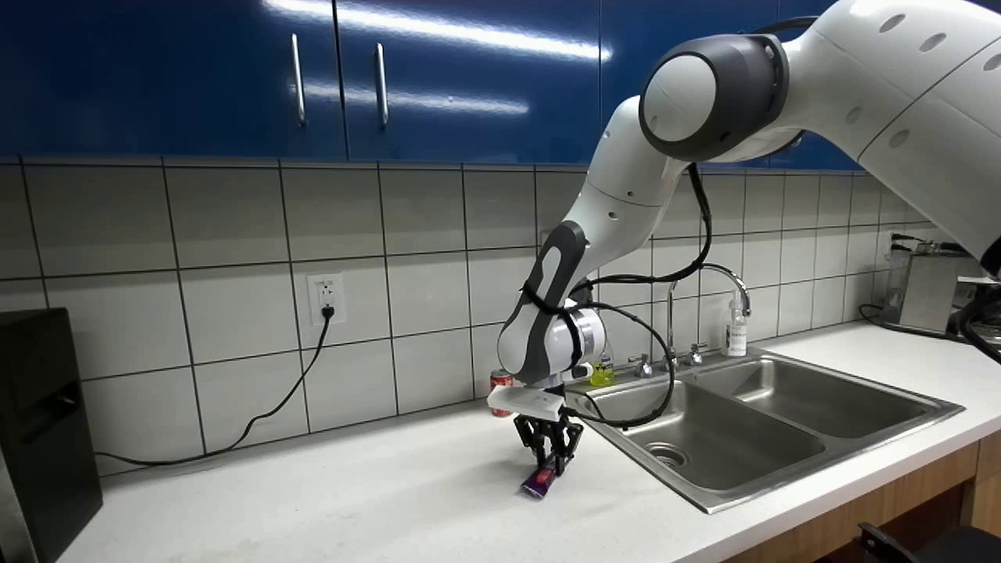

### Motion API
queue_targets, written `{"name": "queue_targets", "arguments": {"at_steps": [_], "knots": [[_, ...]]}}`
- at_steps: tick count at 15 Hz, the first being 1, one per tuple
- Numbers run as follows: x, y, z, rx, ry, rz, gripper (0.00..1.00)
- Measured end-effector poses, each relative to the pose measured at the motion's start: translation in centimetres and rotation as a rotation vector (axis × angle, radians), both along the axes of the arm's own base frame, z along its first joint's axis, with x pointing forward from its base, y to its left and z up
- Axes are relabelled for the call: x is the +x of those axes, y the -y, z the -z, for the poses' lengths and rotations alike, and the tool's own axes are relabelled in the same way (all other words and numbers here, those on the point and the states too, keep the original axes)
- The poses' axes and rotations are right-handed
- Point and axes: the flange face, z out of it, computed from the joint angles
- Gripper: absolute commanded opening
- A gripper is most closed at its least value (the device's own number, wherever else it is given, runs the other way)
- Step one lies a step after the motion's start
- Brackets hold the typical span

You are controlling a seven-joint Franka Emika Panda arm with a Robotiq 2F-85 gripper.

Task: Put the chocolate bar inside the sink on the left

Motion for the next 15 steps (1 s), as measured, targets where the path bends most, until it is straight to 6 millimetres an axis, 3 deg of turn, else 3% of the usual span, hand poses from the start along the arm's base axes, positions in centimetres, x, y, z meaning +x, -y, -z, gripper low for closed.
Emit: {"name": "queue_targets", "arguments": {"at_steps": [4,11,15], "knots": [[0.3,0.0,-0.6,-0.001,0.022,-0.009,0.12],[1.3,-0.1,-3.8,-0.017,0.083,-0.05,0.12],[1.1,-0.4,-4.7,-0.022,0.084,-0.154,0.12]]}}
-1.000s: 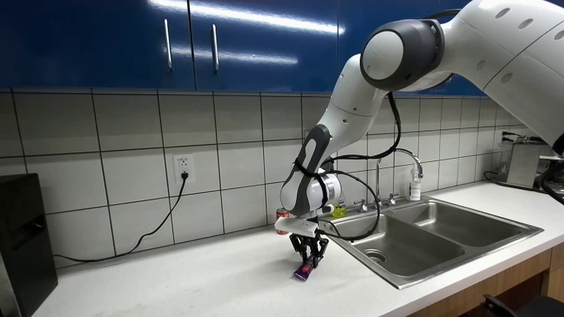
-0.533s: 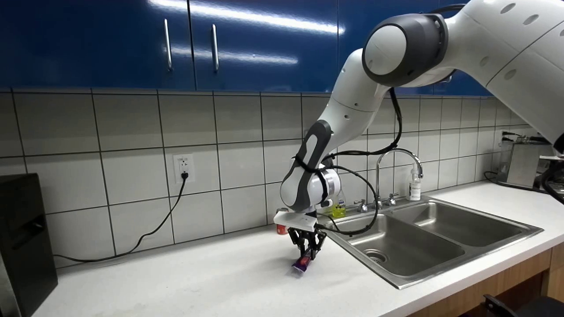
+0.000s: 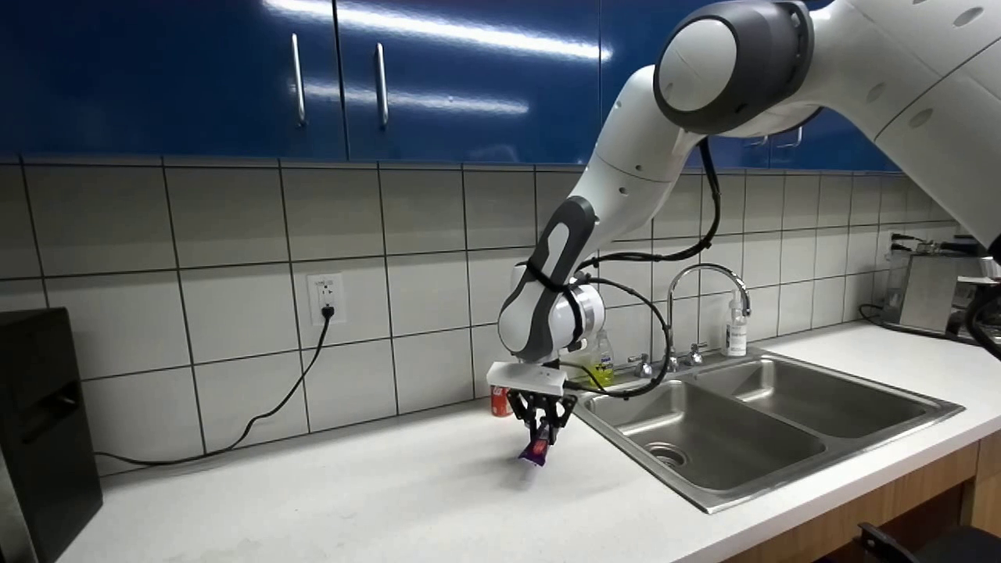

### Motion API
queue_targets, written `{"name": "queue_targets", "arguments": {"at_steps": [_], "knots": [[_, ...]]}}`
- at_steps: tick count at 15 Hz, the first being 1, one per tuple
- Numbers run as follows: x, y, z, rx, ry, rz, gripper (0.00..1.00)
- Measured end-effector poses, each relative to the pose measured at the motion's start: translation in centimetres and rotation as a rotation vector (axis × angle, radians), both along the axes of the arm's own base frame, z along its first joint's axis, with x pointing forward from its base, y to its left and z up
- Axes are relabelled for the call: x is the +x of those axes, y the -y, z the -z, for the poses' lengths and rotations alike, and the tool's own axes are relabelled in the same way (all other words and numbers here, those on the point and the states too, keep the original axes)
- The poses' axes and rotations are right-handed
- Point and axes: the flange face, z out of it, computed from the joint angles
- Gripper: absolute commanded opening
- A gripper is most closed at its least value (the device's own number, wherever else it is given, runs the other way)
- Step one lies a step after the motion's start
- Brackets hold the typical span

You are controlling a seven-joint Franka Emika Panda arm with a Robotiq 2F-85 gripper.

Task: Put the chocolate bar inside the sink on the left

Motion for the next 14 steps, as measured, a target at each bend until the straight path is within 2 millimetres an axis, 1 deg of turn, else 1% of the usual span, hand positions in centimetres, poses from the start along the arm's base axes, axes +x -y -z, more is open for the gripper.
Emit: {"name": "queue_targets", "arguments": {"at_steps": [7,11,14], "knots": [[-1.4,1.1,0.0,-0.051,-0.05,-0.228,0.12],[-2.1,1.6,0.1,-0.071,-0.077,-0.393,0.12],[-2.3,2.2,-0.2,-0.073,-0.089,-0.516,0.12]]}}
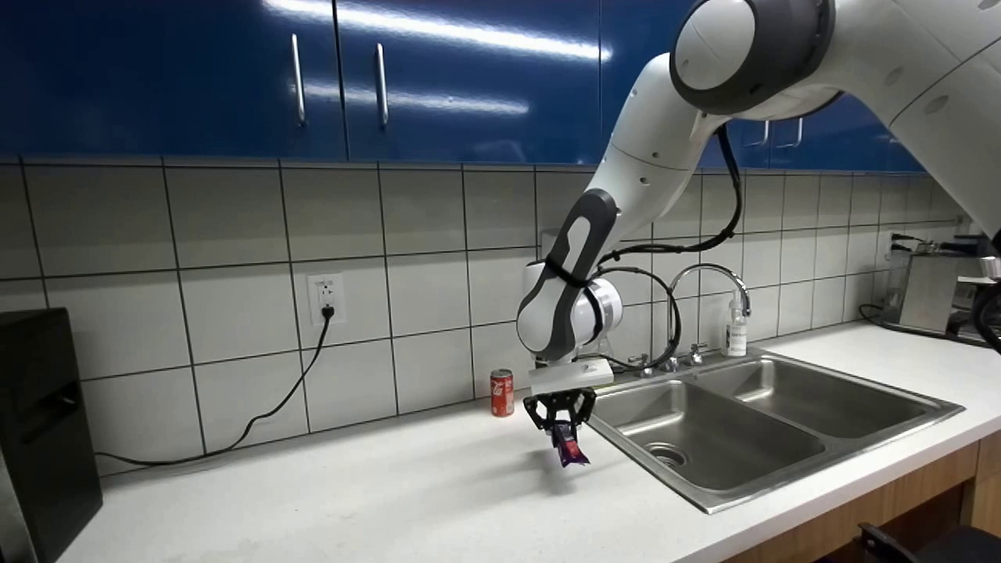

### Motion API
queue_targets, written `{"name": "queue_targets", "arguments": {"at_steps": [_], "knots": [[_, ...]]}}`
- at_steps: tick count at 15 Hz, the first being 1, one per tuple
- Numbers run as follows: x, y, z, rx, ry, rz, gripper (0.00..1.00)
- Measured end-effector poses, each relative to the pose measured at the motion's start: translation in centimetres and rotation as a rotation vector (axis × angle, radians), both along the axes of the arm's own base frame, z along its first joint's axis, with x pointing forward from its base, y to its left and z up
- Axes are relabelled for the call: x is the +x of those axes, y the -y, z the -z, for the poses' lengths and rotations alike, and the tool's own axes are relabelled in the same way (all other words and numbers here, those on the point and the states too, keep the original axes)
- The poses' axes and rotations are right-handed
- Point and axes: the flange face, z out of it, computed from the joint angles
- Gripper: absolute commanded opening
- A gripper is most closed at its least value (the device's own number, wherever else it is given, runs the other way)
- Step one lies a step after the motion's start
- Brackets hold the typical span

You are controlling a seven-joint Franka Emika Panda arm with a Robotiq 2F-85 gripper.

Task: Put the chocolate bar inside the sink on the left

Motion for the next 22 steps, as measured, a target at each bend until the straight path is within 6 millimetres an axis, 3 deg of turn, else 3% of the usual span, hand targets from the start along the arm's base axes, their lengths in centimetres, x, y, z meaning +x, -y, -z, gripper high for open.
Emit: {"name": "queue_targets", "arguments": {"at_steps": [6,13,22], "knots": [[0.0,1.2,-0.5,0.009,-0.018,-0.171,0.12],[-0.4,4.2,-1.2,0.013,-0.019,-0.172,0.12],[-3.5,11.8,-1.4,0.032,-0.011,-0.053,0.12]]}}
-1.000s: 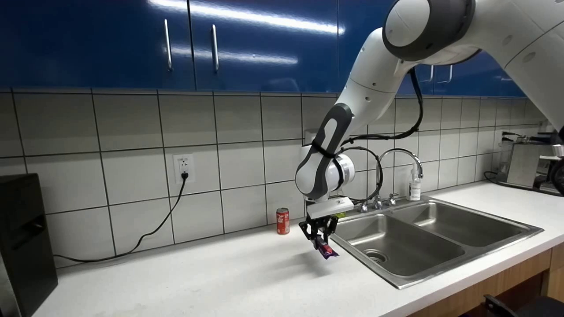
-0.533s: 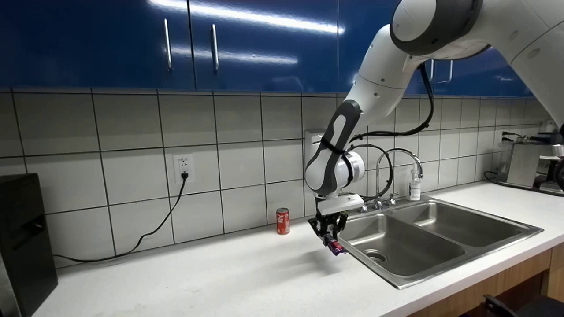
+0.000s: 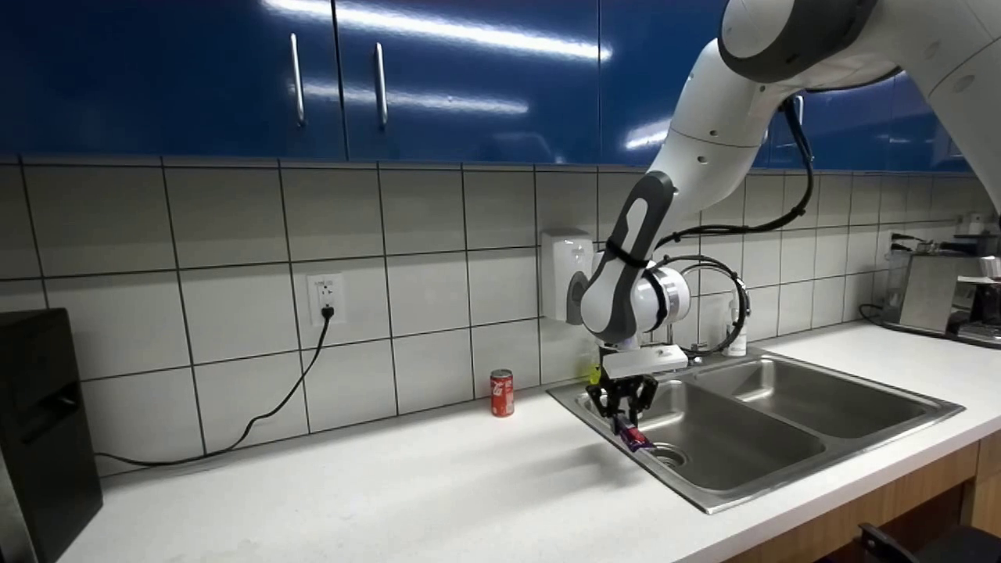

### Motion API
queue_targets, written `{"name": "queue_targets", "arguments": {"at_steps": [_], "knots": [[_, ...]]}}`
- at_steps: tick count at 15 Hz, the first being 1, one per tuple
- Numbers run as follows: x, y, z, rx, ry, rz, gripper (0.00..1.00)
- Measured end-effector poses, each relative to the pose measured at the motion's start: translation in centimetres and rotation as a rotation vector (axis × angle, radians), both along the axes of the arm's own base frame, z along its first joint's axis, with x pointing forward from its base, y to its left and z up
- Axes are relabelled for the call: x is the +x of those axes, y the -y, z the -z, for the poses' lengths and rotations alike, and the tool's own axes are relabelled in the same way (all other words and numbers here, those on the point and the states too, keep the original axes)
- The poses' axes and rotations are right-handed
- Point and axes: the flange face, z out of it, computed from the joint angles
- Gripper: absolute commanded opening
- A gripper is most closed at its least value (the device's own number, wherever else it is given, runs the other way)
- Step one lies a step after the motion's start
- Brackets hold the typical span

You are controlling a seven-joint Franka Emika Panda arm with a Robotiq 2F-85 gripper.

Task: Put the chocolate bar inside the sink on the left

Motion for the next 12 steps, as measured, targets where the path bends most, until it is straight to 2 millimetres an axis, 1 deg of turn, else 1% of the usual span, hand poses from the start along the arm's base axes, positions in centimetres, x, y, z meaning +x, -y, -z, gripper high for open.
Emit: {"name": "queue_targets", "arguments": {"at_steps": [5,12], "knots": [[-1.7,5.6,0.0,0.014,-0.004,0.088,0.12],[-2.8,13.3,-0.6,0.029,0.008,0.195,0.12]]}}
